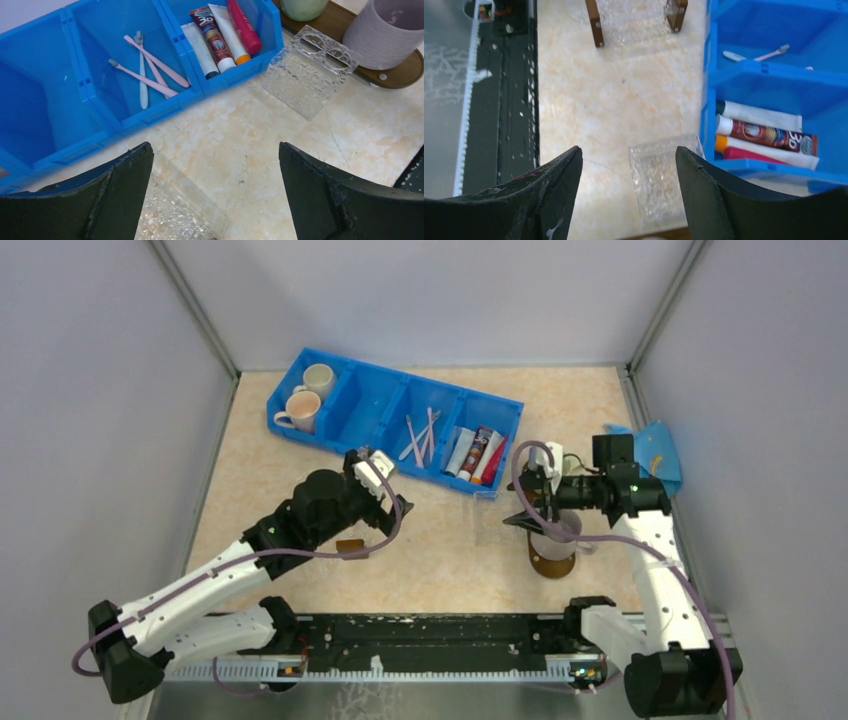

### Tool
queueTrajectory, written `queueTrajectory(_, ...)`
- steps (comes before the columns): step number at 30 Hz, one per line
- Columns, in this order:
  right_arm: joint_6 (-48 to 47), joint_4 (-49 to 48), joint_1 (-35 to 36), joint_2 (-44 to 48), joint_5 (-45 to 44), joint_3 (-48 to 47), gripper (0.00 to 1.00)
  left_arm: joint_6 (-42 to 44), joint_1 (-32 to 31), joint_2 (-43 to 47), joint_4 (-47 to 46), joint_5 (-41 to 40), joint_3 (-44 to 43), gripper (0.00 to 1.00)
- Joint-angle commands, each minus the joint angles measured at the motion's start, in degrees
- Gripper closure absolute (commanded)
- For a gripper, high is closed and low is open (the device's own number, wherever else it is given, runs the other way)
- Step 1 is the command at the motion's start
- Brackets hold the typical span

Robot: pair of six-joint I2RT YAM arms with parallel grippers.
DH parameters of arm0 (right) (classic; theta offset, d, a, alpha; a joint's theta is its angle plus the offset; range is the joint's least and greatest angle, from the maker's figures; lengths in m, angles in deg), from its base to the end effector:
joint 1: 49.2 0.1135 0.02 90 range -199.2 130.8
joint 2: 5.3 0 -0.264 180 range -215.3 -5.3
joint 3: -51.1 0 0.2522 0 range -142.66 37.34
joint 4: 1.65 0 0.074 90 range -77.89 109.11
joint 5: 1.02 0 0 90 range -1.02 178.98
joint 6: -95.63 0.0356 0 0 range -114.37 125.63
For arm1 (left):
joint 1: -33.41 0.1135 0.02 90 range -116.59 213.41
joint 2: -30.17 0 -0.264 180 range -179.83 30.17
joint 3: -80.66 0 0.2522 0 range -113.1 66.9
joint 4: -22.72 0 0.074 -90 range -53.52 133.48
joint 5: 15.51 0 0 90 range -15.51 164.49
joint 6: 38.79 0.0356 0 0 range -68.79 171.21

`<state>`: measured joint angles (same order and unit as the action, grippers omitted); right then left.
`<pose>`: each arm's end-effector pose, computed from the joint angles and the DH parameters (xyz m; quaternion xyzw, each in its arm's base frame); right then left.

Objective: Prepare toiletry sets of a toothbrush and toothpaste on the tray
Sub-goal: Place the cup on the tray.

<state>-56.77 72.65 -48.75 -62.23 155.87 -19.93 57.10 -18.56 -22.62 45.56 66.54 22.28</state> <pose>0.1640 0.0340 0.3198 -0.5413 0.6142 0.3462 0.4581 0.1368 -0.1669 0.3159 0.3526 0.7229 -0.1802 0.5663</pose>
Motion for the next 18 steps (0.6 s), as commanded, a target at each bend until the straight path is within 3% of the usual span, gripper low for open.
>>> queueTrajectory(1, 32.3, -28.6, 5.3, 3.3, 2.0, 2.5, 0.32, 0.1, 2.8, 1.8, -0.9, -0.4, 0.5, 0.01)
queueTrajectory(6, 48.8, -42.6, 5.4, 0.1, 5.8, 4.2, 0.33, -0.6, 6.6, 1.8, -1.5, 1.2, 0.8, 0.01)
queueTrajectory(9, 53.6, -48.3, 5.4, 1.4, 5.8, 8.3, 0.33, -1.8, 9.5, 1.4, -2.1, 3.2, 0.9, 0.01)
queueTrajectory(18, 50.8, -46.2, 5.8, 5.5, 4.3, 10.1, 0.33, -5.6, 22.2, 1.0, -5.6, 9.6, 1.1, 0.01)
